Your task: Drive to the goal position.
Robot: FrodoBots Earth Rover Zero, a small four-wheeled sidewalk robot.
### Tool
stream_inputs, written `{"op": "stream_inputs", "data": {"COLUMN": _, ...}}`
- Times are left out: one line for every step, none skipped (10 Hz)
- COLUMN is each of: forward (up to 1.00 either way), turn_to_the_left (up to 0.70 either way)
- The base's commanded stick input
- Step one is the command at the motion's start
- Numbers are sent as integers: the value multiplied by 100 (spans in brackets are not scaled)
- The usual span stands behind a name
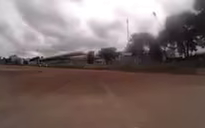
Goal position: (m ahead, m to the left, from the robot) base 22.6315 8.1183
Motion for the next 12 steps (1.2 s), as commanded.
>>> {"op": "stream_inputs", "data": {"forward": 70, "turn_to_the_left": 0}}
{"op": "stream_inputs", "data": {"forward": 70, "turn_to_the_left": 0}}
{"op": "stream_inputs", "data": {"forward": 70, "turn_to_the_left": 0}}
{"op": "stream_inputs", "data": {"forward": 70, "turn_to_the_left": 0}}
{"op": "stream_inputs", "data": {"forward": 70, "turn_to_the_left": 0}}
{"op": "stream_inputs", "data": {"forward": 70, "turn_to_the_left": 0}}
{"op": "stream_inputs", "data": {"forward": 70, "turn_to_the_left": 0}}
{"op": "stream_inputs", "data": {"forward": 70, "turn_to_the_left": 0}}
{"op": "stream_inputs", "data": {"forward": 70, "turn_to_the_left": 0}}
{"op": "stream_inputs", "data": {"forward": 70, "turn_to_the_left": 0}}
{"op": "stream_inputs", "data": {"forward": 70, "turn_to_the_left": 0}}
{"op": "stream_inputs", "data": {"forward": 70, "turn_to_the_left": 0}}
